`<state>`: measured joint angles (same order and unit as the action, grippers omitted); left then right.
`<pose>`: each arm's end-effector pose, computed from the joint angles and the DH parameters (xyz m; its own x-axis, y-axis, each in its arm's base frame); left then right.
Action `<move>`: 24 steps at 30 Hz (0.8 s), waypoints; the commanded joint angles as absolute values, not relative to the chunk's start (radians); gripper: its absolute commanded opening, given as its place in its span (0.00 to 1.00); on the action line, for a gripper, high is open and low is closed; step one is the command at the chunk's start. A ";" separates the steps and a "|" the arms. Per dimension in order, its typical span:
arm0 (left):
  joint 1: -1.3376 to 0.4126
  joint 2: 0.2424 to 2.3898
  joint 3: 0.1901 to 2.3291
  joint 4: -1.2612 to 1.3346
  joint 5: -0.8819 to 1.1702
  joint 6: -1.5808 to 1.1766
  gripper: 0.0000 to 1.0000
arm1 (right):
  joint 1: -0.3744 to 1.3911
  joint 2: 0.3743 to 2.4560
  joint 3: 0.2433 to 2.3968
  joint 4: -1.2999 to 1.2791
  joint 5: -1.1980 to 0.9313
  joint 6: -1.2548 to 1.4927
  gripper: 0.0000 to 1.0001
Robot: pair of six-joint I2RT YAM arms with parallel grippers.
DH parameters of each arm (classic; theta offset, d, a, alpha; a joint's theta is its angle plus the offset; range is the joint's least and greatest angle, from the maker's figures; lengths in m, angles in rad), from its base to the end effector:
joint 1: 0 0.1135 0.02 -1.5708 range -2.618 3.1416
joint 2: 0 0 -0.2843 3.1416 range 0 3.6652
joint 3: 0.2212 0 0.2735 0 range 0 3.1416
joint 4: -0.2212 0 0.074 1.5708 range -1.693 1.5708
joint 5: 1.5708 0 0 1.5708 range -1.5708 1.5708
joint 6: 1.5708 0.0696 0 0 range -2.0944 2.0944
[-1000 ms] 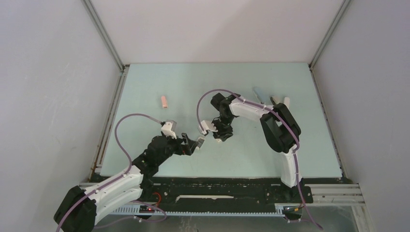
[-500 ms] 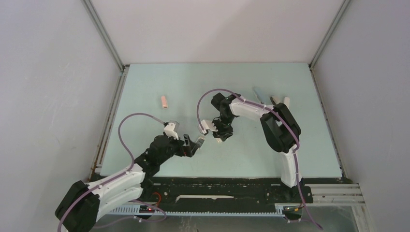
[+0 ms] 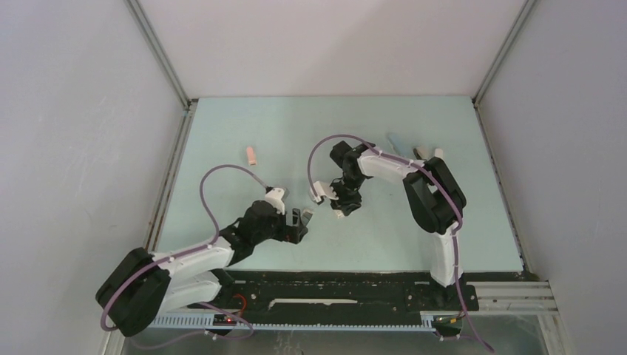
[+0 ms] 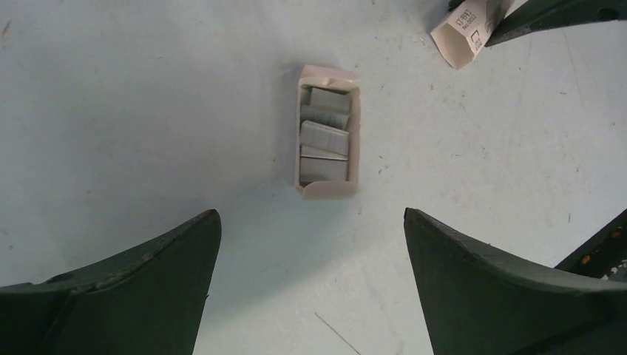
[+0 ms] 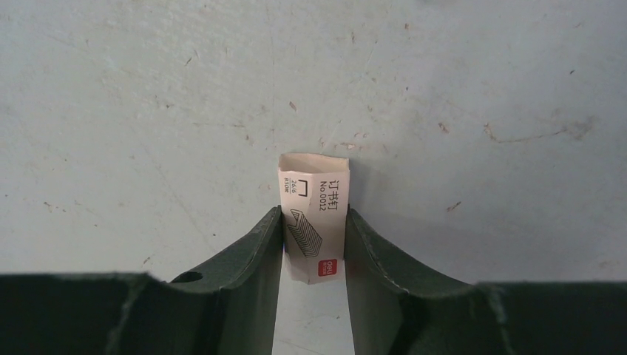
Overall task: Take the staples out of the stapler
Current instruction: Move the shell to the center of the board.
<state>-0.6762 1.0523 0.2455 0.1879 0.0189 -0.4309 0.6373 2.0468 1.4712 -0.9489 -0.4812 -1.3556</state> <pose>0.1739 -0.1412 0.1260 -0.6775 0.0082 -0.7355 0.3904 0.8514 -0.3502 0.3128 0.2717 0.1357 0.3607 -0.8105 -0.4616 -0.9006 -0.4313 0.0535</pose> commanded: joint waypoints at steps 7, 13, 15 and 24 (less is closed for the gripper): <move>-0.763 1.125 0.282 0.319 -0.059 -0.291 1.00 | 0.598 2.003 1.418 -0.971 -0.471 -1.363 0.43; -0.772 1.087 0.186 0.490 -0.066 -0.261 1.00 | 0.597 2.000 1.417 -0.976 -0.472 -1.367 0.43; -0.772 1.084 0.172 0.512 -0.081 -0.263 1.00 | 0.597 2.001 1.418 -0.974 -0.475 -1.365 0.43; -0.772 1.071 0.117 0.571 -0.157 -0.326 0.97 | 0.602 2.007 1.418 -0.977 -0.472 -1.365 0.43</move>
